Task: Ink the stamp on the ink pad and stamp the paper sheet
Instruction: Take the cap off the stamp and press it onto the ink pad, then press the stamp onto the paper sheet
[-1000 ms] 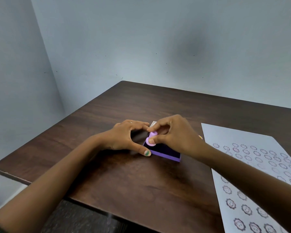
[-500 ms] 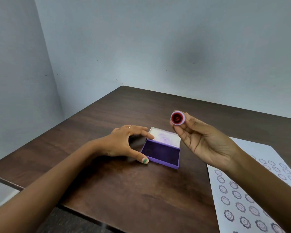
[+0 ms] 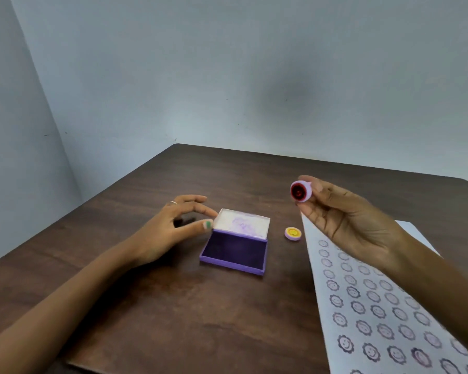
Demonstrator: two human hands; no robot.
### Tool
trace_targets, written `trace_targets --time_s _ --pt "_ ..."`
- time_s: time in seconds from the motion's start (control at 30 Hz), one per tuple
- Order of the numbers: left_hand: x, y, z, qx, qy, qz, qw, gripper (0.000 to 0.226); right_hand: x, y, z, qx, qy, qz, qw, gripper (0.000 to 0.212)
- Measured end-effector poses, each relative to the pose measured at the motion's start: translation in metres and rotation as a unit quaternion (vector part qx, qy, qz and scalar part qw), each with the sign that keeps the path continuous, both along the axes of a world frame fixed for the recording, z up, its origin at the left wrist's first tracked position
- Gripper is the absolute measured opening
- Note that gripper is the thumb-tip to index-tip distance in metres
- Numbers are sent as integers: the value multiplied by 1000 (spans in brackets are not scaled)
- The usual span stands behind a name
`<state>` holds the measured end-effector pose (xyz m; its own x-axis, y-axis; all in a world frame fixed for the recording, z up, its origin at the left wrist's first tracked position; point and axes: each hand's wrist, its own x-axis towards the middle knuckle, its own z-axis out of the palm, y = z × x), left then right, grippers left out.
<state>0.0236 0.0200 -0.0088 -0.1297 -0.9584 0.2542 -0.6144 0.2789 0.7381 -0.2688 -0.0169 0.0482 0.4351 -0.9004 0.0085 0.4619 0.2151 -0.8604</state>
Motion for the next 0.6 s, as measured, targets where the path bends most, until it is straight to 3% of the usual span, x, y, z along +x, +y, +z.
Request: trace_targets --time_s 0.13,0.33,0.4,0.5,0.6 --pt "-5 -4 -1 -67 -13 41 997 39 -45 -12 4 -28 21 -103 994 24" --pt "-72 -12 22 -164 -91 13 982 38 -98 -28 -9 -75 95 -205 971 39" --pt "-105 -20 28 -164 -144 -25 976 46 -101 -31 -15 -96 125 -220 963 44" --pt "-151 -36 28 -112 -252 -69 959 70 -96 -29 -21 -139 176 -239 945 34" --pt "-181 -46 18 -85 -354 -79 928 84 -88 -25 -27 -201 270 -266 903 28"
